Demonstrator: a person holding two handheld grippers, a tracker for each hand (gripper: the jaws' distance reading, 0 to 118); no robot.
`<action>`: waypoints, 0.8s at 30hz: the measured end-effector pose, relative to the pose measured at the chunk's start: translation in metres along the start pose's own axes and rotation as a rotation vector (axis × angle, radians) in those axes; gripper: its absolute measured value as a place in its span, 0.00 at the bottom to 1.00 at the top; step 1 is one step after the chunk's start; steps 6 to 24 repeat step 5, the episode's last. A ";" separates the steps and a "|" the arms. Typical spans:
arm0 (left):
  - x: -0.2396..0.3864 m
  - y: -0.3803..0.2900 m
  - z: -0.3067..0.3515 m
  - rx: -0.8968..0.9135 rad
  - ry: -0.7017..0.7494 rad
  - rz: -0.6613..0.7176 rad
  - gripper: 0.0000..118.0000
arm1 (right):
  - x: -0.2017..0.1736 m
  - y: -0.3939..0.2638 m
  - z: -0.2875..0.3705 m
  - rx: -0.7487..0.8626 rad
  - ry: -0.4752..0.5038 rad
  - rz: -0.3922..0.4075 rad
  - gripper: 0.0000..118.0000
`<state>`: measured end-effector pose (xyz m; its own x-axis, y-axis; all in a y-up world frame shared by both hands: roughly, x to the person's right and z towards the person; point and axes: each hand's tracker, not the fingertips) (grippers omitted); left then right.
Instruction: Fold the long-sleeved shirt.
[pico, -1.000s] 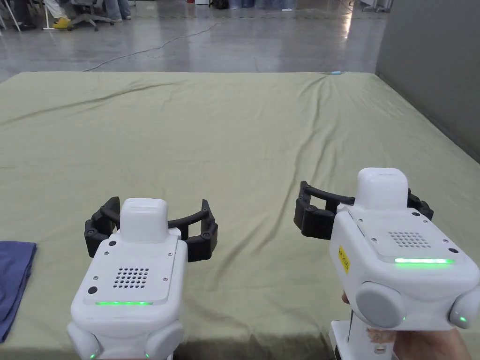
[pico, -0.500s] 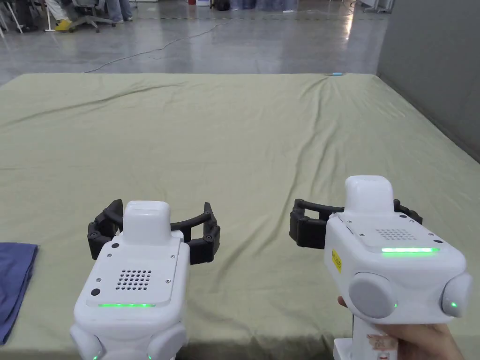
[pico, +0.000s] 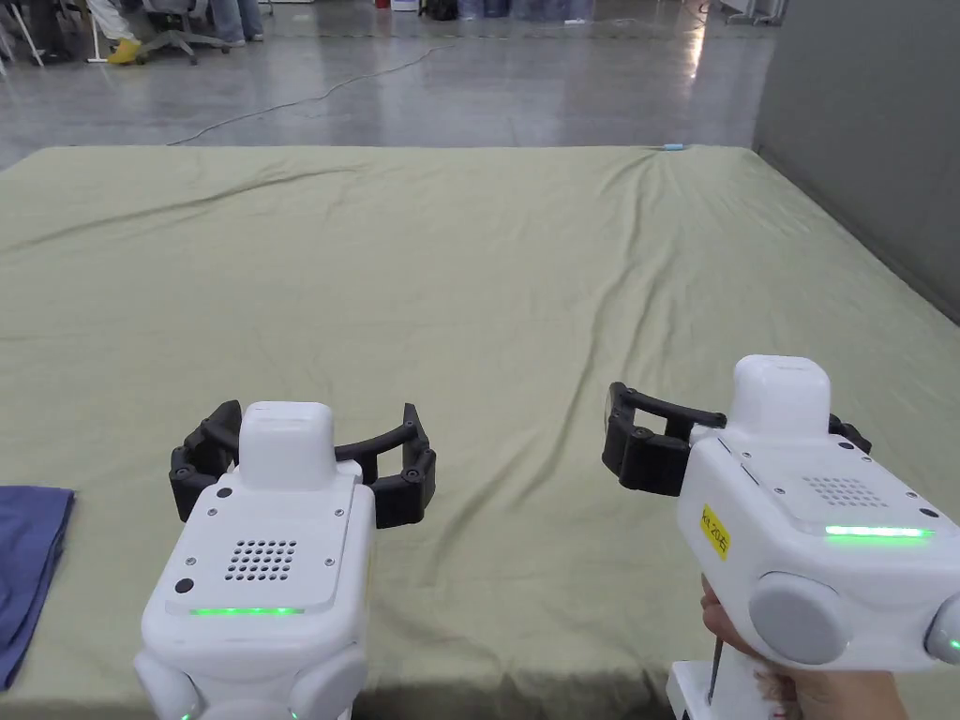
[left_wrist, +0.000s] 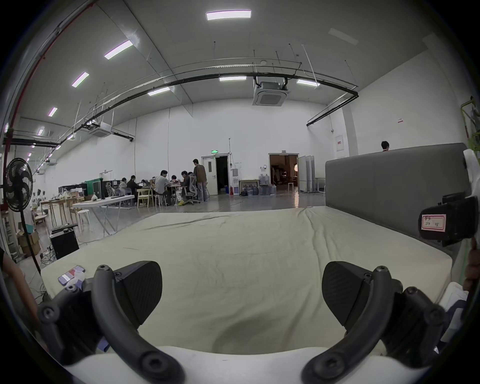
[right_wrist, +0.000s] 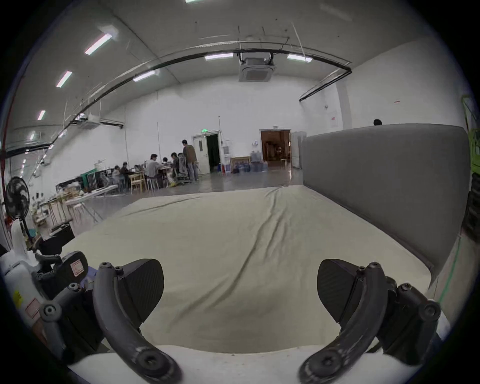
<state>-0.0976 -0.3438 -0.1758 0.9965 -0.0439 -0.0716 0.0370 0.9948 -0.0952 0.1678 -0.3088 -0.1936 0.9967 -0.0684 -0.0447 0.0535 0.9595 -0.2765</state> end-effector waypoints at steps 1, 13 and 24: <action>0.000 0.000 0.000 -0.001 -0.001 -0.002 1.00 | 0.000 0.000 0.000 0.003 0.002 0.002 0.99; 0.001 -0.001 0.000 -0.002 -0.005 -0.005 1.00 | 0.000 0.000 0.001 0.006 0.004 0.011 0.99; 0.001 -0.001 0.000 -0.002 -0.005 -0.005 1.00 | 0.000 0.000 0.001 0.006 0.004 0.011 0.99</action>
